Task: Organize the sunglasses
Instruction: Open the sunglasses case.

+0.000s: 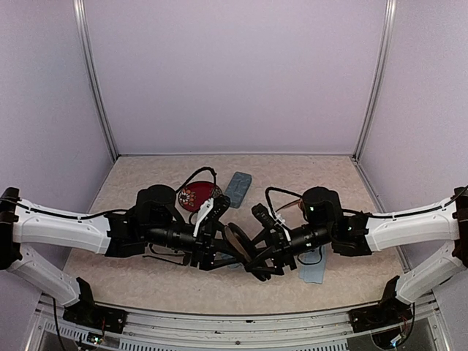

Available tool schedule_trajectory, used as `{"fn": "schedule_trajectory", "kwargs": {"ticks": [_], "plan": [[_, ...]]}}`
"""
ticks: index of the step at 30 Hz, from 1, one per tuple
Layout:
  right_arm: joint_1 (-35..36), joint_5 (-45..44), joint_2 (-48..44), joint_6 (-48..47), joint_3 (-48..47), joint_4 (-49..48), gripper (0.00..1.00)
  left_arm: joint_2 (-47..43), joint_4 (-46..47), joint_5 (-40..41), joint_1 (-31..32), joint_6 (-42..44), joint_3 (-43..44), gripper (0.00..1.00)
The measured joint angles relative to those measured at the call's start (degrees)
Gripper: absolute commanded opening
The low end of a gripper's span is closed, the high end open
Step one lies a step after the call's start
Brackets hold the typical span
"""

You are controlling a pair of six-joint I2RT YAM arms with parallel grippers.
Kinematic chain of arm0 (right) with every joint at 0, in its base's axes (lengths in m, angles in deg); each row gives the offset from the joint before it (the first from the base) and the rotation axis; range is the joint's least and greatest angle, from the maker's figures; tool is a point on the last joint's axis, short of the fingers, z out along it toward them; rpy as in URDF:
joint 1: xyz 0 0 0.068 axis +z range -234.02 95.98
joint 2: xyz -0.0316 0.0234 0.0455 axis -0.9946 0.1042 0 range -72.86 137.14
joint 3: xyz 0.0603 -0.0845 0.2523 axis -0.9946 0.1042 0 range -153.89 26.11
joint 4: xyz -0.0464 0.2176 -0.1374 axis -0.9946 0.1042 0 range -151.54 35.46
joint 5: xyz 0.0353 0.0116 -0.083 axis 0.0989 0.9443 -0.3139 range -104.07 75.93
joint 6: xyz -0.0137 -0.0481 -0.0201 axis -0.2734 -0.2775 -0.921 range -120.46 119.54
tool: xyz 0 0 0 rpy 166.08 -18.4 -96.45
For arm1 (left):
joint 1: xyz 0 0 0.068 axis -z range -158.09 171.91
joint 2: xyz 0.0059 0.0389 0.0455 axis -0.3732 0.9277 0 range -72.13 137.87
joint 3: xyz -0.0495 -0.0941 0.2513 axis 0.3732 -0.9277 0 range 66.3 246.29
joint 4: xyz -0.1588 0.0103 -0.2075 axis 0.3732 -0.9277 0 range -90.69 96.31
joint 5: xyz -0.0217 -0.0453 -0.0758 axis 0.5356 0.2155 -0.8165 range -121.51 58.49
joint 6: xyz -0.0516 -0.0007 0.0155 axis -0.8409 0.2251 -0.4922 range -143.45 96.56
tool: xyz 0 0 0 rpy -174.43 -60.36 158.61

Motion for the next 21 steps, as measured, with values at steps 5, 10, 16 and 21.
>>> {"fn": "schedule_trajectory", "kwargs": {"ticks": [5,10,16,21], "plan": [[-1.4,5.9,0.2,3.8,1.3,-4.1,0.62,-0.8,-1.7,-2.5,0.4,4.0,0.2,0.0],[-3.2,11.5,0.9,9.0,2.9,-8.7,0.68,-1.2,-3.8,-3.7,1.1,8.3,0.3,0.0],[-5.6,13.7,1.7,13.8,3.9,-9.6,0.75,-1.5,-6.6,-3.3,1.2,12.3,0.6,0.0],[-8.9,12.1,1.9,16.3,4.3,-9.4,0.8,-1.9,-8.5,-5.0,2.6,13.6,0.4,0.0]]}}
